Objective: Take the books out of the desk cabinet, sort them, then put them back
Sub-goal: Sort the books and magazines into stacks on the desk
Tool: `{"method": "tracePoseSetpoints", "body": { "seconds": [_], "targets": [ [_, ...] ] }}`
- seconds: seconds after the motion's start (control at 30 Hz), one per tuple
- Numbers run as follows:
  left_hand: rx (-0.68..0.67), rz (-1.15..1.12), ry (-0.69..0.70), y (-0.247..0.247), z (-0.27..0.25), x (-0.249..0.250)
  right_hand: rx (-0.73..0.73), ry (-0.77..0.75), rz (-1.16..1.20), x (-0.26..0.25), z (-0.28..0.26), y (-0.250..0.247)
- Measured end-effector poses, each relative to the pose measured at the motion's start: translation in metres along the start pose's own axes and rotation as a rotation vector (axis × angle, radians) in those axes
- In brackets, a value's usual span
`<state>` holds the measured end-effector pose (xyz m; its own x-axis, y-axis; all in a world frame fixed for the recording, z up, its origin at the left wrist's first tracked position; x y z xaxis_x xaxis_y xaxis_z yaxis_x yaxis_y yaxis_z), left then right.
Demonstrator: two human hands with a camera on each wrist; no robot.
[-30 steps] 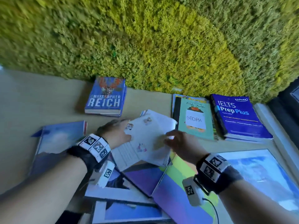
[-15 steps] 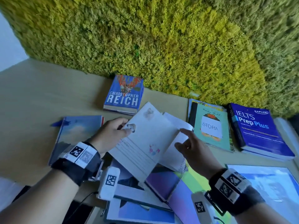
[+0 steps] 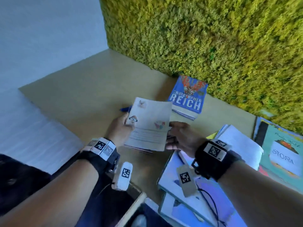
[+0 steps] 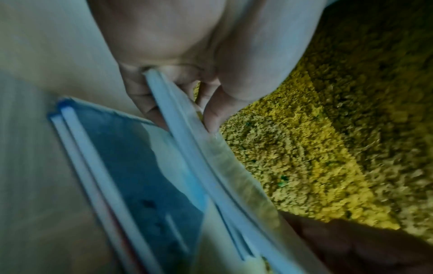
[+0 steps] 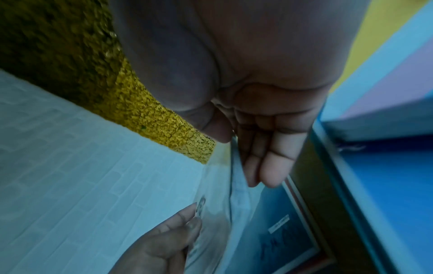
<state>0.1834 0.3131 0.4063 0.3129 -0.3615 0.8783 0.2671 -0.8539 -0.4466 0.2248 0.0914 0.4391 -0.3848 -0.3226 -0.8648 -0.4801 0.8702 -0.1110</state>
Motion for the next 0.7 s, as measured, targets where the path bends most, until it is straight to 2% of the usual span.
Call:
{"method": "tracePoseSetpoints", "body": {
  "seconds": [0.07,0.13,0.2,0.27,0.33,0.43,0.5,0.6,0.7],
  "targets": [
    [-0.011,0.167,0.016,-0.008,0.004,-0.01,0.054,0.048,-0.094,-0.001,0.019,0.012],
    [-0.045,0.362,0.01,-0.01,0.006,-0.024,0.088,0.049,-0.408,0.001,0.036,0.016],
    [-0.114,0.528,-0.008,-0.005,0.007,-0.042,0.044,0.041,-0.633,0.004,0.043,0.026],
    [-0.179,0.675,-0.055,-0.003,-0.001,-0.045,-0.018,0.04,-0.649,0.009,0.044,0.037],
    [-0.188,0.752,-0.09,-0.003,-0.005,-0.048,-0.089,0.01,-0.644,0.013,0.042,0.049],
    [-0.161,0.764,-0.092,-0.003,-0.007,-0.04,-0.057,-0.058,-0.634,0.011,0.041,0.044],
    [-0.149,0.735,-0.016,0.008,-0.009,-0.02,0.031,-0.16,-0.57,-0.004,0.034,0.027],
    [-0.183,0.628,0.206,0.044,-0.019,0.025,0.136,-0.291,-0.373,-0.022,0.01,-0.015],
    [-0.278,0.494,0.391,0.089,-0.035,0.073,0.284,-0.316,-0.389,-0.014,-0.023,-0.076]
  ]
}}
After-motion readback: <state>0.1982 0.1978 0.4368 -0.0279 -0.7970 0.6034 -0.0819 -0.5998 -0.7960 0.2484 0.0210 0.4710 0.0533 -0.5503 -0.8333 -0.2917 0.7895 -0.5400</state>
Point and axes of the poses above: each hand's wrist, its own z-axis towards the middle knuckle, its own y-axis out of the palm, x = y × z, the point moved 4 cm from there along z, towards the middle knuckle, and after that the axes turned 5 degrees about x, right-handed, at the moved point
